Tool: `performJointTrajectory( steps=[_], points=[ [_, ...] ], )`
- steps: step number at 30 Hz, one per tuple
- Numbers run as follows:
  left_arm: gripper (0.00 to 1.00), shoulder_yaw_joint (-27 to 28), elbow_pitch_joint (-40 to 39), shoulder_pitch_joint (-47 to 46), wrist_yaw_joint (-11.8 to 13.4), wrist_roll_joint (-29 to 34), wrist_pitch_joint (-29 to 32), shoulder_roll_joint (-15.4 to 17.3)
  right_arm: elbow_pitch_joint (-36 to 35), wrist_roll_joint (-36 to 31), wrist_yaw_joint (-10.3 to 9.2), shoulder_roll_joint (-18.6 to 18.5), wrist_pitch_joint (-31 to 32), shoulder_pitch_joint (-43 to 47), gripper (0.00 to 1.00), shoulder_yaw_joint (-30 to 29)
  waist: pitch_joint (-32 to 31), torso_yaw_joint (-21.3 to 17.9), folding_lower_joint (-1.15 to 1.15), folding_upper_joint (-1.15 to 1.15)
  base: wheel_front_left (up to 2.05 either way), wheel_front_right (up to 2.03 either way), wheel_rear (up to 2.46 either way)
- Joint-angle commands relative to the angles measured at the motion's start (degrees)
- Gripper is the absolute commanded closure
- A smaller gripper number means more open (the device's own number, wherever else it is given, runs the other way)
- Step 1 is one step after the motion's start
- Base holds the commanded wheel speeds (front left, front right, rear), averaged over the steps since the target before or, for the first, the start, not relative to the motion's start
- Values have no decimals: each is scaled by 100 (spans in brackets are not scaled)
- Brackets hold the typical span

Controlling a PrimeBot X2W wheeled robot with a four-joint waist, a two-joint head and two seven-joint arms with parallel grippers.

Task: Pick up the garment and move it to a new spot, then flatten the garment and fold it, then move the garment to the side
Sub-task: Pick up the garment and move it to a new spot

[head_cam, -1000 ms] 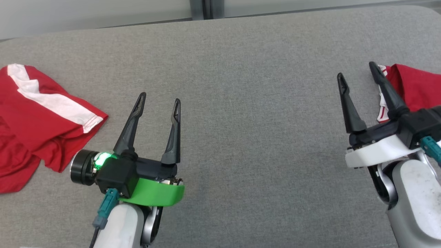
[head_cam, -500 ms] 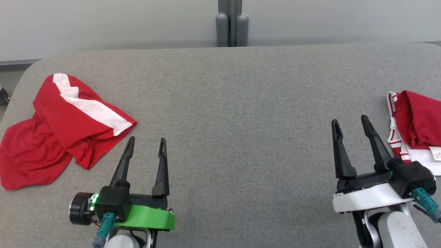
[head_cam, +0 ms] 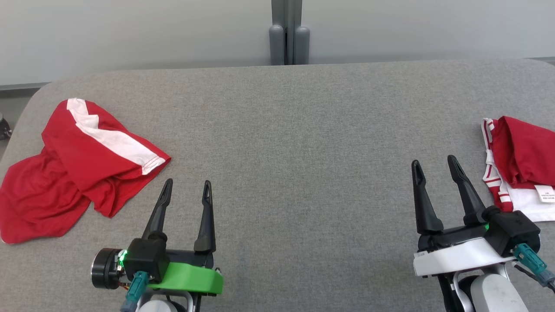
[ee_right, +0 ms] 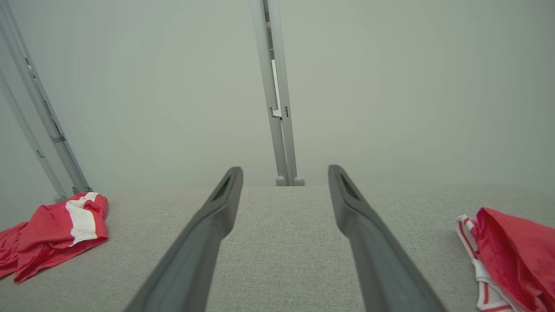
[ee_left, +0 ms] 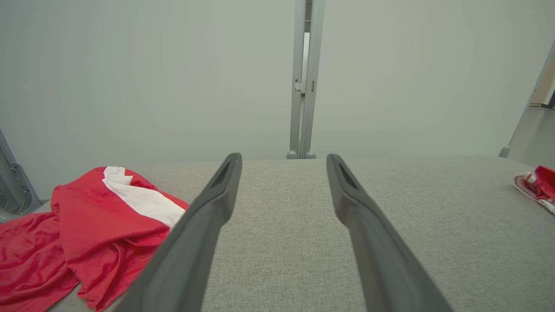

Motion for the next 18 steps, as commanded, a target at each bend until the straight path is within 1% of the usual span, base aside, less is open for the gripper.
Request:
performJointTrajectory(
  steps=[1,13,18],
  points=[
    [0,8,-24,30,18,-1,-1,3,18,-5,-9,-3,1,-5,0,9,5,-1,0,0,0,0,0],
    [0,-17,-2,-46,-14,-41,-1,3,114,-32,-10,-2,1,-26,0,50,61,64,0,0,0,0,0],
    [0,-70,7,-79,11,-59,-1,3,126,-25,-10,-1,0,25,0,102,97,286,0,0,0,0,0]
  ],
)
